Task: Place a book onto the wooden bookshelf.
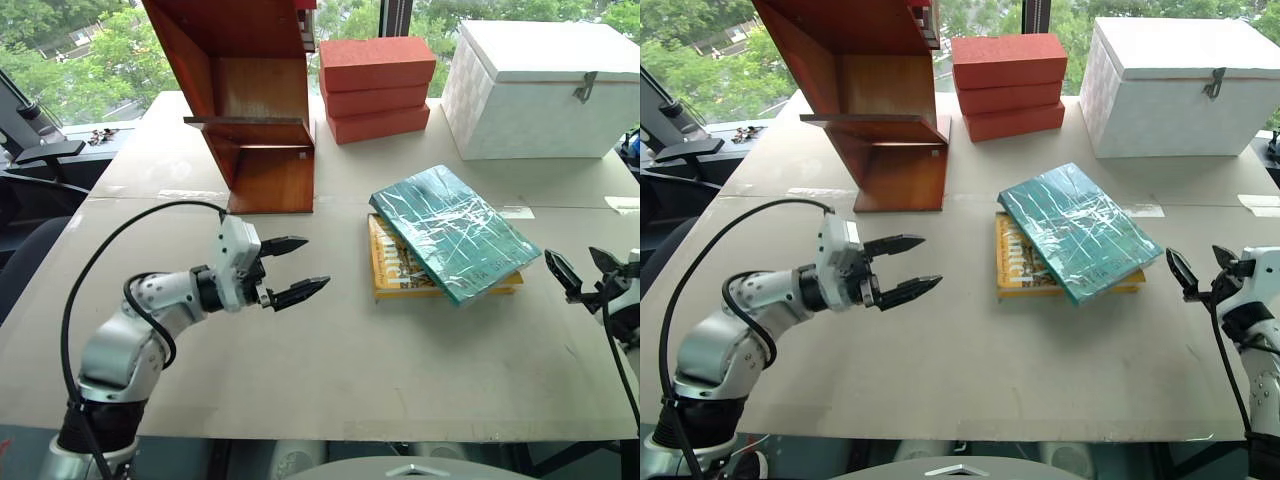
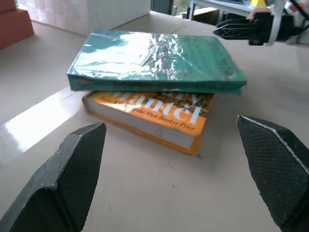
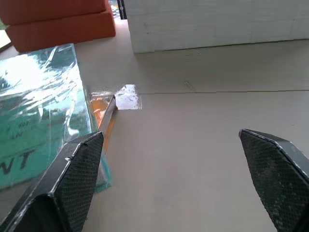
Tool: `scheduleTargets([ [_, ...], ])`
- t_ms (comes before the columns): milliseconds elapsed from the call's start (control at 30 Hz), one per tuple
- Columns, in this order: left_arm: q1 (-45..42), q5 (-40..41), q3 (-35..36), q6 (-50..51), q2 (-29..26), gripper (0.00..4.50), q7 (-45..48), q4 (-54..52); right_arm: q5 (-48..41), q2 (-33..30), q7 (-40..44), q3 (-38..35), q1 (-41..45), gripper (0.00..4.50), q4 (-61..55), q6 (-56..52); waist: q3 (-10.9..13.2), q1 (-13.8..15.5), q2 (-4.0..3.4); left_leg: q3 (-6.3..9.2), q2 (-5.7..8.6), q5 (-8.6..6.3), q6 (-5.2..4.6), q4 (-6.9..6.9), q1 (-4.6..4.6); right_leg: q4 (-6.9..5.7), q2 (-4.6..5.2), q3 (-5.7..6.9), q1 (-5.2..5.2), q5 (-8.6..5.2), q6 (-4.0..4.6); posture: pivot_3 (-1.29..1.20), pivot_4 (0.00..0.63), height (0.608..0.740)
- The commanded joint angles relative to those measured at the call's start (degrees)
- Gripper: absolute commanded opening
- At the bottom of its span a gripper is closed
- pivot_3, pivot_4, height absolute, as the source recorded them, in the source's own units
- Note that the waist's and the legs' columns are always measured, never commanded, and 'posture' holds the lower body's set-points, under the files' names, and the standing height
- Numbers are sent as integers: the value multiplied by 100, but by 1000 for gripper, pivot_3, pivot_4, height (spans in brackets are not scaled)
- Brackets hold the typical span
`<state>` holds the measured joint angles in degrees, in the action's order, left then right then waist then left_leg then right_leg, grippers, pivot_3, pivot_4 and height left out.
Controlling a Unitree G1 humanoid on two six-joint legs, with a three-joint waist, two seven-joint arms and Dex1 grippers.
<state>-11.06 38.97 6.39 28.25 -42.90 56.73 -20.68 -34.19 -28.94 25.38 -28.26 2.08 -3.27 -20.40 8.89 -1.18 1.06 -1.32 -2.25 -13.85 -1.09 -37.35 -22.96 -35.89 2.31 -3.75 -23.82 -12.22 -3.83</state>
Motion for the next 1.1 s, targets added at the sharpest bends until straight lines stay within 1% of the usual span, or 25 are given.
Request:
scheduleTargets([
  [33, -306, 235, 235, 50, -221, 4500, 300, -47, -149, -13, -415, -242, 453, 2604, 96, -204, 1, 7, -1, 1, 0, 0, 0, 0, 1, 0, -1, -1, 0, 0, -1, 0, 150, 740],
  [67, -416, 278, 280, 85, -337, 4500, 413, -32, -89, -27, -487, -172, 647, 2007, 228, -242, 2, 8, 0, 2, -1, 0, 0, 0, 2, 0, -3, 0, 2, -1, -2, 0, 150, 740],
  [100, -511, 309, 327, 116, -476, 4500, 539, -20, -53, -25, -565, -93, 856, 1627, 354, -309, 5, 8, 6, 2, -1, 0, 0, 0, 2, 0, -4, -1, 2, -1, -1, 0, 150, 740],
  [167, -655, 322, 403, 141, -709, 4500, 725, 13, -44, 1, -686, 6, 1221, 518, 573, -455, 14, -2, 8, 3, -2, 0, 0, 0, -1, -1, -7, -2, 0, 0, 0, 0, 150, 740],
  [200, -702, 314, 421, 140, -785, 4500, 785, 36, -23, -15, -679, 53, 1337, 74, 662, -507, 15, -9, 8, 2, -3, 0, 0, 0, 0, -1, -7, -3, 0, 0, 0, 0, 150, 740],
  [367, -781, 304, 672, 161, -1178, 4500, 1073, 96, 181, -203, -364, 376, 1782, 30, 1142, -688, 18, -43, 10, 3, -4, 0, -1, 8, -2, 1, -9, -4, -1, 1, 3, 0, 150, 740],
  [533, -663, 282, 892, 244, -1417, 4500, 1152, 21, 234, -207, -158, 579, 1942, 30, 1227, -852, 22, -73, 13, 3, -5, 0, -1, 11, -5, 3, -9, -3, -3, 0, 2, 0, 150, 740],
  [667, -508, 344, 1052, 338, -1515, 4500, 1126, -111, 312, -196, -87, 698, 2133, 30, 1368, -871, 25, -115, 13, 3, -5, 0, -1, 9, -4, 1, -9, -3, -3, 1, 2, 0, 150, 740],
  [800, -374, 402, 1194, 406, -1575, 4500, 1152, -190, 312, -314, 271, 865, 2222, 30, 1456, -1046, 26, -124, 14, 3, -7, 0, 0, 9, -1, -1, -10, -3, -2, 1, 2, 0, 150, 740],
  [967, -275, 518, 1250, 584, -1693, 4500, 1215, -190, 192, -461, 990, 1195, 2136, 30, 1212, -1375, 27, -122, 13, 3, -7, 0, -1, 10, -1, -1, -11, -4, -2, 1, 2, 0, 150, 740],
  [1100, -271, 509, 1216, 594, -1664, 4500, 1192, -212, 32, -400, 1409, 1433, 1998, 30, 777, -1607, 29, -121, 14, 3, -8, 0, -1, 10, -1, -1, -11, -3, -3, 1, 2, 0, 150, 740],
])
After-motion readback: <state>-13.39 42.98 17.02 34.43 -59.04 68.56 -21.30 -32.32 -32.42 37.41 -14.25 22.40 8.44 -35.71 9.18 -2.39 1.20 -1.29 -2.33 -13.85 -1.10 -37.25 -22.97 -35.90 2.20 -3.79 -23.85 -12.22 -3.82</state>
